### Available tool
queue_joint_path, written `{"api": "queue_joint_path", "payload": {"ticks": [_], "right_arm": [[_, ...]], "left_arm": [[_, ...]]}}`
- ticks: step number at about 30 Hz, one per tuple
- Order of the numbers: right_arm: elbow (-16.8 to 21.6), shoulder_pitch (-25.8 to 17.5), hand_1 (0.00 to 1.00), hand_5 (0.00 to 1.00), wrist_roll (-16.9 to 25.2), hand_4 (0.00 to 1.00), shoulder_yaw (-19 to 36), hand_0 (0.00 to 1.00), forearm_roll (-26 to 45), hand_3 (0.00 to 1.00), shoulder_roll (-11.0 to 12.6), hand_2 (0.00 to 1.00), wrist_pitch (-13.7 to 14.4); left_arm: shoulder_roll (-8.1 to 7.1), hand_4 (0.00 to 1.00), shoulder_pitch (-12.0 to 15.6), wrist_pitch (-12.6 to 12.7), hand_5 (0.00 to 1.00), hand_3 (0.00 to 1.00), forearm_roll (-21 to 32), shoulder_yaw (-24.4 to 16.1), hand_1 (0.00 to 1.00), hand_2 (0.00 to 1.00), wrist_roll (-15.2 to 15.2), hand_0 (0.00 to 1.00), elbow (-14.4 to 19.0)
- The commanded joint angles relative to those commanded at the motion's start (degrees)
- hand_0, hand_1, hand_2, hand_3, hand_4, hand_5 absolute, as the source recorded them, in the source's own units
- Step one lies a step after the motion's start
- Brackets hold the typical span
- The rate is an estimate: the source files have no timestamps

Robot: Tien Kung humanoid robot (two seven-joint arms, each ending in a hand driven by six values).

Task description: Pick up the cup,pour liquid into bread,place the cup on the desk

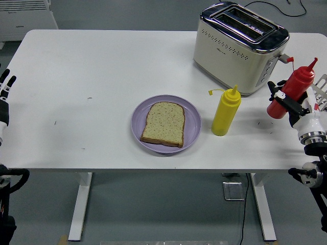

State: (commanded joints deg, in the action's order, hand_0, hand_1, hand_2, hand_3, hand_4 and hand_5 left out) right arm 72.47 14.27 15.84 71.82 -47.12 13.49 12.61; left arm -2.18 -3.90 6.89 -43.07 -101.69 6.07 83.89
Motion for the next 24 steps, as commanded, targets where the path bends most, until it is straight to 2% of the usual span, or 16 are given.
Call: {"api": "queue_joint_path", "payload": {"ticks": [8,12,17,19,24], "right_arm": [[6.0,1.6,0.084,0.172,-1.7,0.821,2.2,0.002,-3.2,0.334,2.6,0.255,0.0],[9.3,4.2,0.084,0.193,-3.1,0.825,2.6,0.002,-9.0,0.336,5.4,0.256,0.9],[10.8,8.4,0.084,0.193,-4.4,0.825,1.2,0.002,-17.3,0.336,8.5,0.256,2.9],[10.9,9.3,0.09,0.198,-4.8,0.822,0.6,0.002,-19.3,0.342,9.0,0.259,3.5],[11.1,14.3,0.102,0.21,-7.2,0.819,-3.8,0.002,-29.4,0.351,10.8,0.266,6.6]], "left_arm": [[-0.01,0.663,0.0,0.0,0.998,0.703,0.0,-0.3,0.755,0.792,0.0,0.715,0.1],[0.02,0.662,-0.1,0.1,0.998,0.703,0.0,-0.4,0.755,0.792,0.0,0.715,0.1],[0.07,0.662,0.0,0.1,0.998,0.703,0.0,-0.5,0.755,0.792,0.0,0.715,0.1],[0.08,0.663,0.0,0.1,0.998,0.703,0.0,-0.5,0.756,0.792,0.0,0.714,0.1],[0.1,0.662,0.1,0.1,0.998,0.702,0.0,-0.5,0.755,0.791,0.0,0.715,0.1]]}}
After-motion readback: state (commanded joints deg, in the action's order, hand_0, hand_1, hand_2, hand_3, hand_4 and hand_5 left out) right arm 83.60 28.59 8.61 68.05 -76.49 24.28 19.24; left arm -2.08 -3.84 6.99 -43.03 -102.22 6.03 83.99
